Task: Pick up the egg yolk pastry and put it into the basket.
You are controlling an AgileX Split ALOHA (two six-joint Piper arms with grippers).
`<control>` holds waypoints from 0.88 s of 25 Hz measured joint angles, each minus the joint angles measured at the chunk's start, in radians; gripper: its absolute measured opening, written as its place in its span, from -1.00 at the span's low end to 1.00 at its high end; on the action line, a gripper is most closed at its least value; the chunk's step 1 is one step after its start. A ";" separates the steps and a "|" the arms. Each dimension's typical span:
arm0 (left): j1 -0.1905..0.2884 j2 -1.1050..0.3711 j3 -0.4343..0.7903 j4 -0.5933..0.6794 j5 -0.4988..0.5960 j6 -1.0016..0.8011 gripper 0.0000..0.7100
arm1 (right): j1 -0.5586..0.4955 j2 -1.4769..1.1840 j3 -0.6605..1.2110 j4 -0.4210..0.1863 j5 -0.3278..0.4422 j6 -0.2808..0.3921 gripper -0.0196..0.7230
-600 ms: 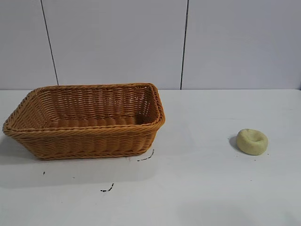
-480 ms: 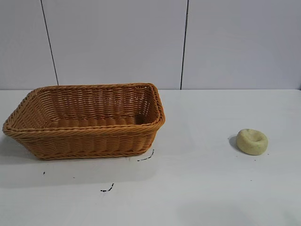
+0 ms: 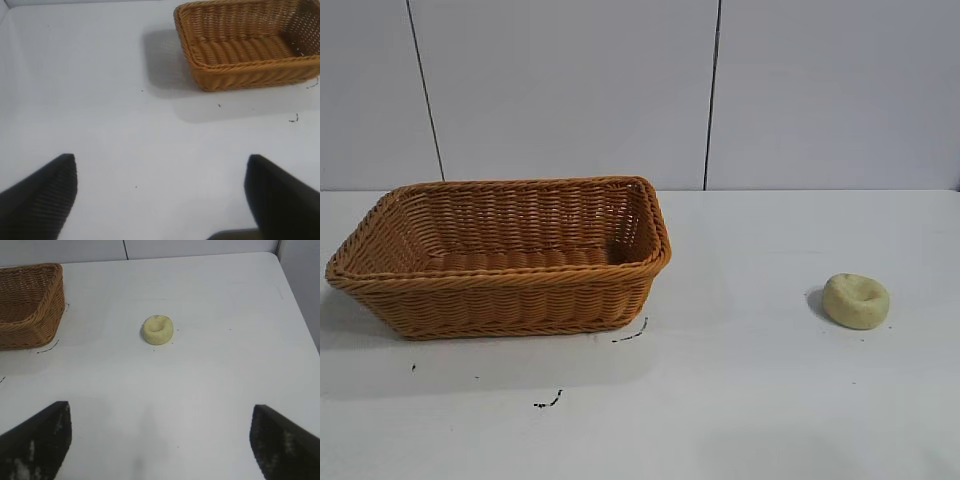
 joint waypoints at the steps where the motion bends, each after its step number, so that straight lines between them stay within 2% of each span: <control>1: 0.000 0.000 0.000 0.000 0.000 0.000 0.95 | 0.000 0.062 -0.028 0.000 0.004 0.000 0.93; 6: 0.000 0.000 0.000 0.000 0.000 0.000 0.95 | 0.000 0.405 -0.184 0.000 0.037 0.000 0.93; 17: 0.000 0.000 0.000 0.000 0.000 0.000 0.95 | 0.000 1.115 -0.522 -0.004 0.033 0.000 0.93; 22: 0.000 0.000 0.000 0.000 0.000 0.000 0.95 | 0.000 1.368 -0.687 -0.004 0.031 -0.029 0.93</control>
